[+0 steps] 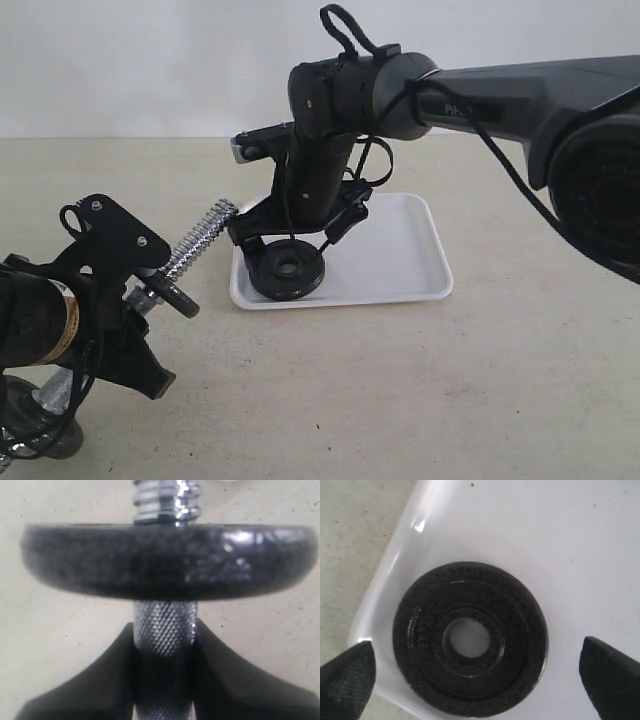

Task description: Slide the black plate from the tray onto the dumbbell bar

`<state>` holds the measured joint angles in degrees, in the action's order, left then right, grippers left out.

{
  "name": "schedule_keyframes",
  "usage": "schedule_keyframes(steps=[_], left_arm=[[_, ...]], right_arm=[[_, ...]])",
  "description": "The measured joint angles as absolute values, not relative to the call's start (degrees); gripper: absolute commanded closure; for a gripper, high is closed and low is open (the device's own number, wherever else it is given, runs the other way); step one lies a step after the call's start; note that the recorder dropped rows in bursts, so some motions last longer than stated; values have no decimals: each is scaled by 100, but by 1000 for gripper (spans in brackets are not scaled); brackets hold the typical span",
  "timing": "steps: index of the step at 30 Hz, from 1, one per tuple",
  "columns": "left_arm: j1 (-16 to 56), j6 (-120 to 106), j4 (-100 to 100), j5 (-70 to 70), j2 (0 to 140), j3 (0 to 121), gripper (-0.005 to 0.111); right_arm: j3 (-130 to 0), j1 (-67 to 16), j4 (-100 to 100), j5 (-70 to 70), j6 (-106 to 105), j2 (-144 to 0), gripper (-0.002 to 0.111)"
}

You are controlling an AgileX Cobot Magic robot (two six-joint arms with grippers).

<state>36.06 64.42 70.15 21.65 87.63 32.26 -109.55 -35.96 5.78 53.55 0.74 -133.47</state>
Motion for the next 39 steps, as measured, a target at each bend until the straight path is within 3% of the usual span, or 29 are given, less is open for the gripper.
schedule_keyframes(steps=[39], left_arm=[[3597,6513,6934,2191,8718,3226,102]], right_arm=[[-11021,-4052,-481,5470,412,-13627,7]])
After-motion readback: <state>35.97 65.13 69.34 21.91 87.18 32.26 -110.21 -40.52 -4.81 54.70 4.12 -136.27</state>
